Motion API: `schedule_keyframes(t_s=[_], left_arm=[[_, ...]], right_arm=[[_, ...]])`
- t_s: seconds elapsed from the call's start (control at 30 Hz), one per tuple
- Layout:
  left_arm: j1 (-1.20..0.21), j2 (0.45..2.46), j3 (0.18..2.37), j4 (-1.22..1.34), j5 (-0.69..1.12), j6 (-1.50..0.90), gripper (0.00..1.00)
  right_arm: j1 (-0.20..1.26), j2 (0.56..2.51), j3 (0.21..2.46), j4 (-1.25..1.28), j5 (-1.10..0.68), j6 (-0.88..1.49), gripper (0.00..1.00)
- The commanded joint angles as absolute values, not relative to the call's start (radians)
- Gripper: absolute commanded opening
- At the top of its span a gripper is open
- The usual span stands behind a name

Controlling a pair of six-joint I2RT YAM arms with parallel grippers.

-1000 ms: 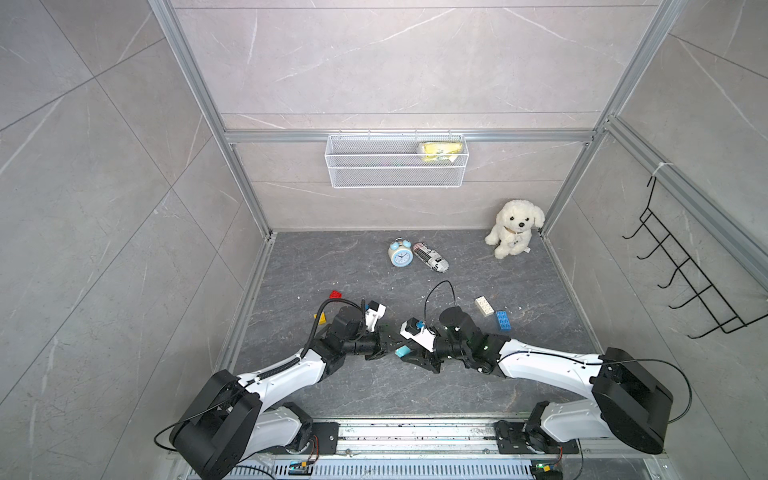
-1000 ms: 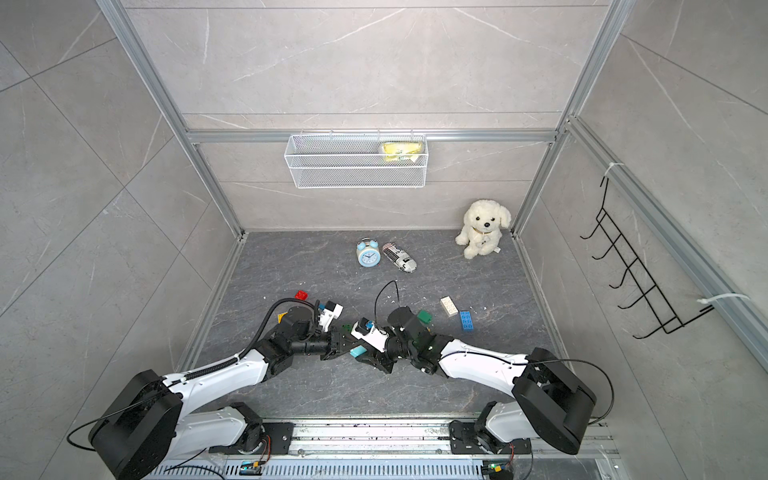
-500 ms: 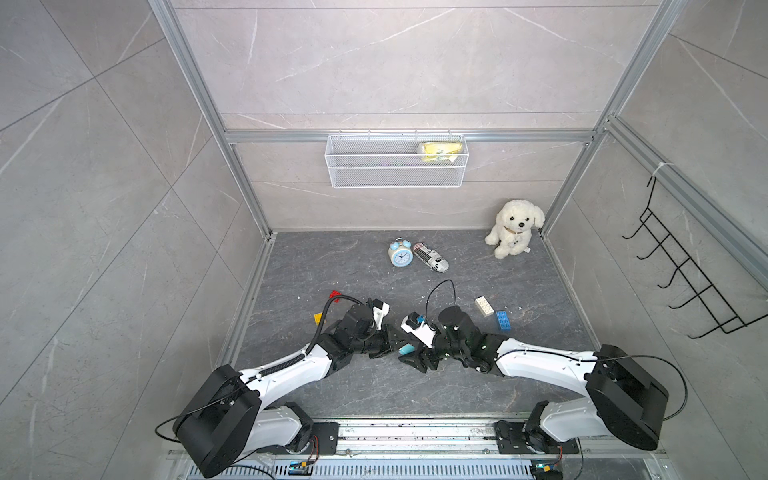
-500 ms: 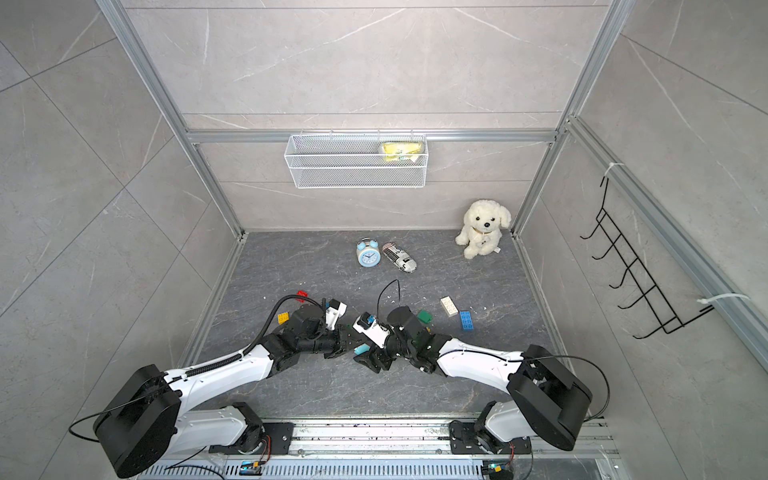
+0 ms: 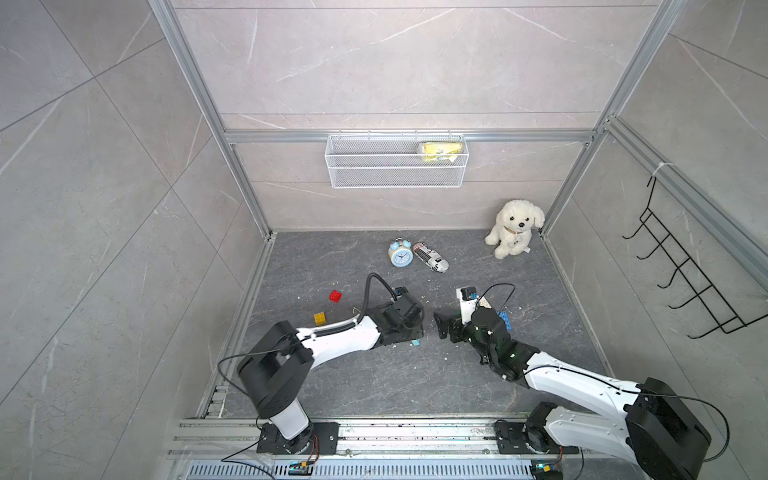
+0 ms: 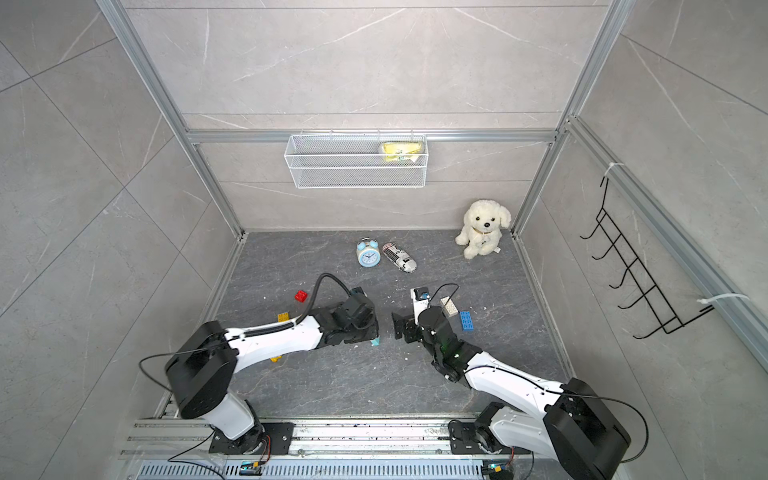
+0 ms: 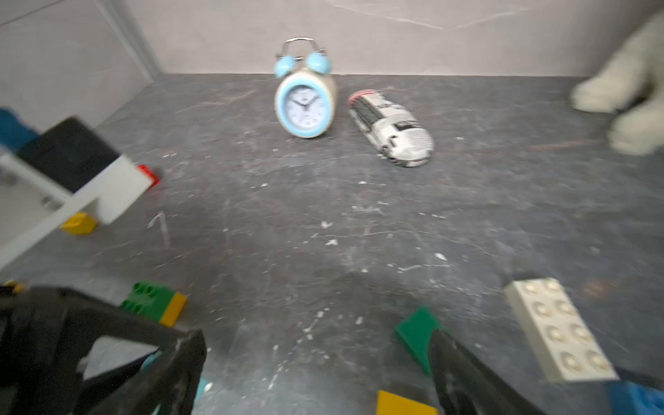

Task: Assemble the letter h with lego
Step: Place the lego brick at the center of the board.

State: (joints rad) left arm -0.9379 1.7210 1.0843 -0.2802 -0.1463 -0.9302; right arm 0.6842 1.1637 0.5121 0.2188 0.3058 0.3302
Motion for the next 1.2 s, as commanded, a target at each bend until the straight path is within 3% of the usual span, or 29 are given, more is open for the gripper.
schedule_keyframes(t_s=[0.0,0.37,0.6,0.93,1.17], left_arm=[[-0.965,1.801,1.186,-0.420,-0.317,-0.943,0.00],[-0.966,1.870,1.246,-0.495,-0.466,-0.973,0.00],[-0.925,1.902,1.249,-0.468,-0.431,-0.955,0.02],[-0.919,1.935,1.281,-0.479,-0.400,-0.930,0.42],[-0.919,1.863,1.321,-0.519,-0.399,-0.902,0.61]], right_arm=[[0.668,1.198,0.611,0.001,0.489,0.457,1.00],[0.606,1.214,0.582,0.045,0.362,0.513,1.00],[0.585,1.217,0.571,0.063,0.320,0.528,1.00],[0.566,1.219,0.562,0.074,0.303,0.535,1.00],[0.558,1.215,0.559,0.069,0.306,0.541,1.00]])
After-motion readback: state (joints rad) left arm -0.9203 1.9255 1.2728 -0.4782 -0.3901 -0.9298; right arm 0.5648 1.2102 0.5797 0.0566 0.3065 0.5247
